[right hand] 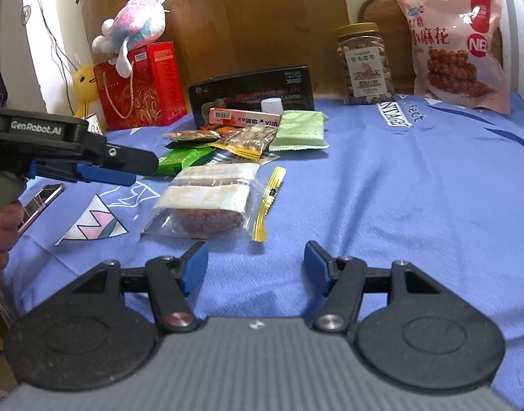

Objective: Organize snacks
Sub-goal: 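Lift the pastry bag with the left gripper and carry it toward the tin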

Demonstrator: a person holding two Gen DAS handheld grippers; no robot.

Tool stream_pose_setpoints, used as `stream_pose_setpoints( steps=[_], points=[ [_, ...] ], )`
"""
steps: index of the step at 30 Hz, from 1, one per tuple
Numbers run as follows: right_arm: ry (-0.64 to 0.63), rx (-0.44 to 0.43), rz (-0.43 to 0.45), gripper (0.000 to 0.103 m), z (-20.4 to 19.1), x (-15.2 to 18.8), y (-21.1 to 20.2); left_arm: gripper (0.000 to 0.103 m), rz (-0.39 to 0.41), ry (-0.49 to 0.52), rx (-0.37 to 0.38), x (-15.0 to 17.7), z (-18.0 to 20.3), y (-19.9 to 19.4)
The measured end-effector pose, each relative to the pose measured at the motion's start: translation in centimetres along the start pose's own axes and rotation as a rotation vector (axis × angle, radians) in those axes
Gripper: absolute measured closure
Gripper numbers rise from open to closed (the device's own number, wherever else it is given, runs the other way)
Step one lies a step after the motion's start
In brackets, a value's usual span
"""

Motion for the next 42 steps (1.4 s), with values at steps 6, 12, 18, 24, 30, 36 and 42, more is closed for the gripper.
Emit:
stream_pose_setpoints(
  steps=[6, 12, 18, 24, 30, 36, 42],
  points=[
    [-0.069, -0.005, -0.012, 0.037, -0.2, -0.9, 1.4, 0.039, -0.048, 0.001, 0.037, -0.3, 0.2, 1.5],
    [-0.149, -0.023, -0.011, 0.034, -0.8, -1.6, 3.0, 0.04, -0.11, -0.006, 0.054, 0.3, 0.5, 3.9],
    [-0.217, -0.039, -0.002, 0.044, -2.4, -1.7, 3.3, 0.055, -0.107, 0.009, 0.036, 0.9, 1.3, 4.2],
    [-0.16, -0.041, 0.014, 0.054, -2.2, -1.6, 2.4, 0.057, -0.093, 0.034, 0.02, 0.7, 2.2, 3.5],
    [-0.141, -0.023, 0.014, 0.055, -2.0, -1.5, 1.9, 0.057, -0.088, 0.05, 0.028, 1.0, 2.8, 3.5],
    [-0.148, -0.016, 0.013, 0.055, -2.2, -1.1, 1.9, 0.057, -0.093, 0.049, 0.026, 1.2, 2.5, 3.7],
    [-0.158, -0.021, 0.01, 0.054, -2.0, -1.0, 2.1, 0.052, -0.109, 0.051, 0.022, 1.0, 2.0, 3.9]
  ],
)
Point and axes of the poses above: each gripper's, at about its wrist camera, not at the fingertips, and y roughly the way its jaws point, z to its right, x to its underside, the point moved 1 cm from there along y, roughly the way its jaws point, and after that the axes turned 8 degrees about -y, right-handed, at the moved point
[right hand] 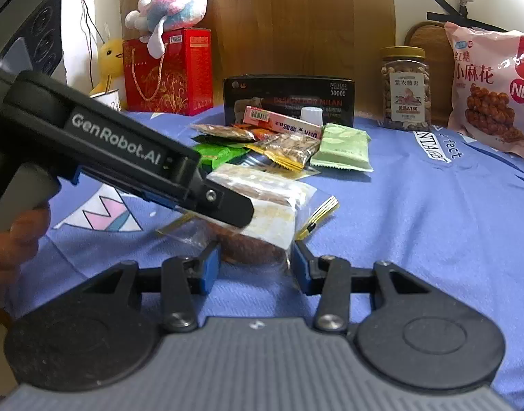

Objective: Organize snacks
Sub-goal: 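Lift the pastry bag with the left gripper and carry it toward the tin, then lower the pastry bag into the black tin and open the left gripper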

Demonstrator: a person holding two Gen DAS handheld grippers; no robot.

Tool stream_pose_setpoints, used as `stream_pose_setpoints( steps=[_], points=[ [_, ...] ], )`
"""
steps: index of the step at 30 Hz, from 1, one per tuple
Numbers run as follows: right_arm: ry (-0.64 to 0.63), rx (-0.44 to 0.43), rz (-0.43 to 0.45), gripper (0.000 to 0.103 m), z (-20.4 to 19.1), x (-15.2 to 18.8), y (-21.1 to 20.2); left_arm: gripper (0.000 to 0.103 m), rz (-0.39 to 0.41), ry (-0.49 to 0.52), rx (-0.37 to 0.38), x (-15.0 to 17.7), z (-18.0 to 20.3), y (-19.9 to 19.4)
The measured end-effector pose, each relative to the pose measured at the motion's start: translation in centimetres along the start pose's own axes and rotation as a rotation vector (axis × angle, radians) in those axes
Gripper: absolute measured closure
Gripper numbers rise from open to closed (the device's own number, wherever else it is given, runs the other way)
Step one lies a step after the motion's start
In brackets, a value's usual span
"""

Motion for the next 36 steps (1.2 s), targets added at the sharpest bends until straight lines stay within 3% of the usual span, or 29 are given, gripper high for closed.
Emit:
stream_pose_setpoints(
  steps=[2, 5, 8, 15, 31, 36],
  points=[
    [0.007, 0.002, 0.002, 0.053, 0.2, 0.1, 0.0, 0.051, 0.003, 0.003, -0.002, -0.2, -0.2, -0.1],
    [0.006, 0.006, -0.004, 0.049, 0.3, 0.2, 0.0, 0.041, 0.006, 0.009, -0.004, 0.0, -0.4, -0.1],
    [0.003, 0.012, 0.007, 0.048, 0.0, 0.4, 0.1, 0.041, -0.008, 0.01, 0.014, 0.3, -0.5, 0.2],
    [-0.016, 0.016, 0.015, 0.058, -0.4, 0.0, -0.1, 0.056, 0.013, 0.033, 0.021, 0.3, 0.4, -0.2],
    [0.018, 0.045, 0.045, 0.058, 0.0, -0.4, -1.2, 0.057, 0.058, 0.074, 0.037, -0.1, 1.9, -0.9],
    [0.022, 0.026, 0.063, 0.058, 0.3, -2.8, -0.3, 0.057, 0.106, 0.081, 0.03, -2.7, 1.3, -2.3]
  ],
)
Point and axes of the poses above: each gripper's, at about its wrist camera, not at the fingertips, and y roughly the way its jaws point, z to its right, x to its underside, the point moved 1 cm from there along y, roughly the way its jaws point, and after that the axes turned 8 degrees about -y, right-handed, at the moved point
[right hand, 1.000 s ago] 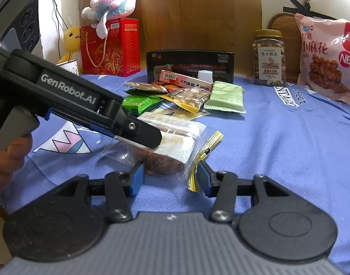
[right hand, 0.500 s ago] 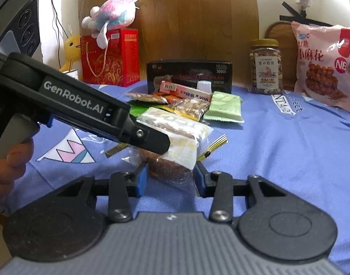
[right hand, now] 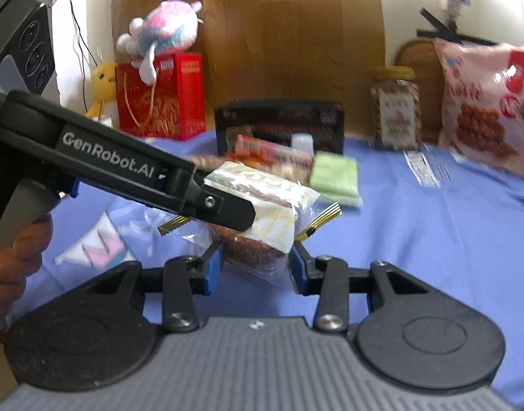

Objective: Organize snacks
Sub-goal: 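Lower the pastry bag into the black tin and open the left gripper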

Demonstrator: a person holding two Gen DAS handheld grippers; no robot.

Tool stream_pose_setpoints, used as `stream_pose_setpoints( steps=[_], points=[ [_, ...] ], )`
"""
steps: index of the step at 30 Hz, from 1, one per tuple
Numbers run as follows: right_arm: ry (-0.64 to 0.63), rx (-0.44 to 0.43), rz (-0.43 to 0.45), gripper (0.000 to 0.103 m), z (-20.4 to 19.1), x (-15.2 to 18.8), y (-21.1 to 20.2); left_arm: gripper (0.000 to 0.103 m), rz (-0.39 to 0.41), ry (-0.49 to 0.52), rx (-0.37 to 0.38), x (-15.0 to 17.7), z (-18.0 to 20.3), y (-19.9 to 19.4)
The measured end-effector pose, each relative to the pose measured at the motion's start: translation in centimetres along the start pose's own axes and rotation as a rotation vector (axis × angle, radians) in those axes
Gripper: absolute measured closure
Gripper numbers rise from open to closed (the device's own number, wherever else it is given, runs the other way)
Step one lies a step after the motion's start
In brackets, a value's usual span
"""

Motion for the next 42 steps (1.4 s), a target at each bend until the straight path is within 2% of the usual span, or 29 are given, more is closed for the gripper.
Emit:
stream_pose_setpoints(
  steps=[5, 9, 12, 15, 17, 19, 20, 22, 23, 25, 27, 28, 31, 33, 34, 35, 42],
  points=[
    [-0.046, -0.031, 0.078, 0.059, 1.4, -6.7, 3.2, 0.057, 0.131, -0.005, 0.003, -7.5, -1.9, -1.3],
    [-0.095, -0.04, 0.099, 0.059, 3.5, -12.9, 8.8, 0.056, 0.18, -0.054, -0.011, -14.3, -4.9, 0.8],
    [-0.099, -0.06, 0.064, 0.059, 5.2, -15.7, 14.2, 0.056, 0.177, -0.102, -0.049, -18.3, -7.5, 4.1],
    [-0.09, -0.082, 0.005, 0.058, 6.6, -16.3, 19.0, 0.056, 0.119, -0.137, -0.094, -20.2, -9.5, 7.8],
    [-0.081, -0.098, -0.049, 0.056, 7.2, -15.8, 21.3, 0.057, 0.07, -0.172, -0.113, -20.3, -10.7, 9.8],
    [-0.099, -0.081, -0.064, 0.052, 7.4, -15.3, 22.2, 0.057, 0.043, -0.183, -0.117, -20.2, -11.7, 10.8],
    [-0.098, -0.072, -0.058, 0.047, 7.7, -15.3, 22.2, 0.054, 0.043, -0.183, -0.123, -20.1, -11.9, 10.9],
    [-0.069, -0.077, -0.031, 0.047, 8.6, -15.1, 21.2, 0.054, 0.068, -0.179, -0.123, -20.1, -12.3, 10.0],
    [-0.049, -0.056, 0.015, 0.047, 9.3, -15.0, 20.2, 0.054, 0.095, -0.175, -0.122, -19.9, -12.4, 9.0],
    [0.023, -0.017, 0.099, 0.046, 11.2, -14.6, 18.1, 0.054, 0.187, -0.161, -0.135, -19.5, -12.4, 6.3],
    [0.133, 0.02, 0.126, 0.045, 13.4, -13.6, 17.2, 0.046, 0.264, -0.172, -0.187, -18.8, -13.0, 4.4],
    [0.187, 0.03, 0.12, 0.044, 14.5, -13.0, 17.2, 0.046, 0.268, -0.192, -0.214, -18.8, -13.6, 4.0],
    [0.373, -0.038, 0.058, 0.044, 17.1, -10.8, 18.3, 0.046, 0.181, -0.245, -0.232, -18.3, -15.1, 5.5],
    [0.463, -0.121, 0.024, 0.045, 17.6, -9.4, 19.3, 0.054, 0.091, -0.275, -0.206, -17.9, -15.8, 7.7],
    [0.493, -0.159, 0.024, 0.047, 17.7, -9.1, 19.4, 0.053, 0.066, -0.28, -0.208, -17.9, -15.9, 8.4],
    [0.526, -0.188, 0.021, 0.047, 17.6, -8.9, 19.4, 0.055, 0.073, -0.277, -0.227, -17.8, -15.8, 8.8],
    [0.454, -0.147, 0.005, 0.042, 14.5, -9.3, 16.4, 0.055, 0.084, -0.22, -0.281, -17.4, -14.9, 8.5]
  ],
)
Point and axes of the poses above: each gripper's, at about its wrist camera, not at the fingertips, and y roughly the way its jaws point, z to its right, x to its underside, the point moved 1 cm from there along y, roughly the way its jaws point, and after that the axes turned 8 degrees about -y, right-handed, at the moved point
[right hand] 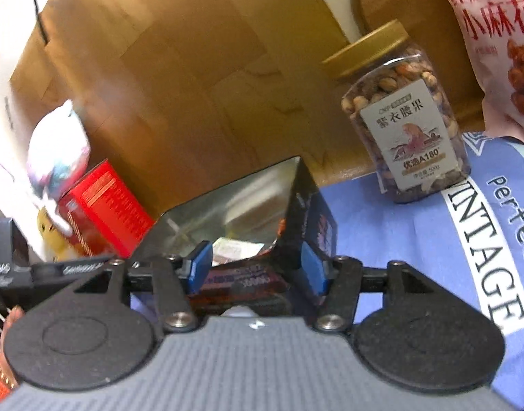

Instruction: Organize snacks

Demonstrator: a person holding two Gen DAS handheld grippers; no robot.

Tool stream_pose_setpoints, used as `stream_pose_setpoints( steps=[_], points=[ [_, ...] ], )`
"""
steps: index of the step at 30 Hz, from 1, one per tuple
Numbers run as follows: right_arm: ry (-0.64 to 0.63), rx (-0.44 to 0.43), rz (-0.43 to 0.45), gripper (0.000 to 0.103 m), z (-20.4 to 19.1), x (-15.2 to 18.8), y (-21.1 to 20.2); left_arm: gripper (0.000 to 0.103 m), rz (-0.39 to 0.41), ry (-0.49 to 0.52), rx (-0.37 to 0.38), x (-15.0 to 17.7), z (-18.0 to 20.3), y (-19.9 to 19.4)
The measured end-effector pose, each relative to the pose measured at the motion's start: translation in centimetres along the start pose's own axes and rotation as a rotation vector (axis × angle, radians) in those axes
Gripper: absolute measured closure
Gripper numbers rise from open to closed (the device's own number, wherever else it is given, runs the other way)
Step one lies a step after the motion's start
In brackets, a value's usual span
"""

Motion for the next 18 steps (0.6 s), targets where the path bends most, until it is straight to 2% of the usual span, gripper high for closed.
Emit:
stream_pose_setpoints(
  steps=[2, 4, 6, 9, 13, 15, 16, 18],
  points=[
    [-0.01, -0.005, -0.001, 0.043, 0.4, 0.6, -1.3, 0.05, 0.016, -0.011, 0.006, 0.2, 0.1, -0.9],
    [-0.02, 0.046, 0.046, 0.043, 0.5, 0.8, -3.2, 0.049, 0.053, -0.021, 0.017, 0.5, 0.0, -2.5],
    [-0.003, 0.034, 0.063, 0.044, 0.9, 1.2, -4.8, 0.049, 0.082, -0.019, 0.036, 1.4, -0.4, -4.7],
    [-0.008, -0.002, -0.015, 0.052, 0.7, 2.2, -4.4, 0.049, 0.068, -0.004, 0.037, 3.5, -0.4, -6.2],
    [-0.085, -0.016, -0.124, 0.052, -1.3, 2.6, -0.6, 0.043, 0.017, 0.017, 0.011, 6.7, -0.3, -5.8],
    [-0.104, -0.004, -0.168, 0.05, -2.1, 3.0, 1.6, 0.052, -0.061, 0.003, 0.018, 8.2, -0.4, -5.0],
    [-0.104, -0.03, -0.195, 0.05, -2.5, 3.3, 2.3, 0.049, -0.095, -0.009, 0.039, 8.8, -0.5, -4.9],
    [-0.149, -0.087, -0.225, 0.055, -3.9, 3.6, 1.6, 0.049, -0.085, 0.002, 0.041, 9.8, -0.2, -6.1]
  ],
)
Point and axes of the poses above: each gripper's, at about its wrist camera, not at the fingertips, and y roughly the way its jaws point, z to its right, x to its underside, the point moved 1 cm from there along y, roughly the way its jaws point, and after that the axes turned 8 degrees about -y, right-handed, at the moved point
